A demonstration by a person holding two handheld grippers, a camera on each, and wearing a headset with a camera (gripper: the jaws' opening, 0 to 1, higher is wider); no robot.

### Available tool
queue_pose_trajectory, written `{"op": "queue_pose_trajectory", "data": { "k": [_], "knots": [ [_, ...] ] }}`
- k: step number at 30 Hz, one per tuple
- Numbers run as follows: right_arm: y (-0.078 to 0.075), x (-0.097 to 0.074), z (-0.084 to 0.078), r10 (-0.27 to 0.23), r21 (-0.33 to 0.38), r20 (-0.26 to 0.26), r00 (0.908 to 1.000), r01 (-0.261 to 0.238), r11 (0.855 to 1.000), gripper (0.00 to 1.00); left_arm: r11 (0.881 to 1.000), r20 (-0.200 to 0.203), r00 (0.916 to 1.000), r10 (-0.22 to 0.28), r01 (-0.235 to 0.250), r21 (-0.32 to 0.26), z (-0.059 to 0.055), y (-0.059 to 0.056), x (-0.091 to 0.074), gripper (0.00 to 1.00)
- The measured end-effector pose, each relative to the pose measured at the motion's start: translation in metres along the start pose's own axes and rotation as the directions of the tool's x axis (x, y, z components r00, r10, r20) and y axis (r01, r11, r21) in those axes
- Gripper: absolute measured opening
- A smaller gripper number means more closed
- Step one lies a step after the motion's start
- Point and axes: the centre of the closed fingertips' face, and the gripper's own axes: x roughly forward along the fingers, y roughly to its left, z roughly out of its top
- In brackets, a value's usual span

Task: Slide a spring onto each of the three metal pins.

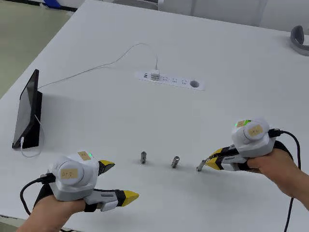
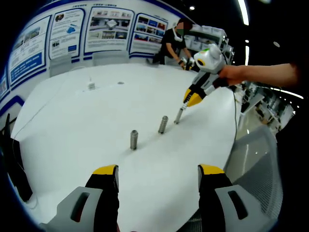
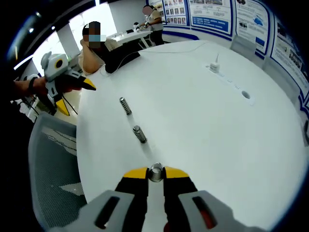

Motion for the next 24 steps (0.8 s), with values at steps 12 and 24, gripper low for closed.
{"op": "queue_pose_trajectory", "data": {
  "k": [12,24],
  "knots": [
    [0.0,0.012,0.0,0.01,-0.033,-0.037,0.9993,-0.012,0.999,0.13,1.0,0.0,1.0,0.008,-0.008,-0.015,-0.003,0.003,-0.002,0.67],
    [-0.001,0.022,-0.003,0.01,-0.05,-0.059,0.9982,-0.013,0.999,0.13,1.0,-0.003,0.9999,0.012,-0.012,-0.025,-0.004,0.004,-0.004,0.67]
  ]
}}
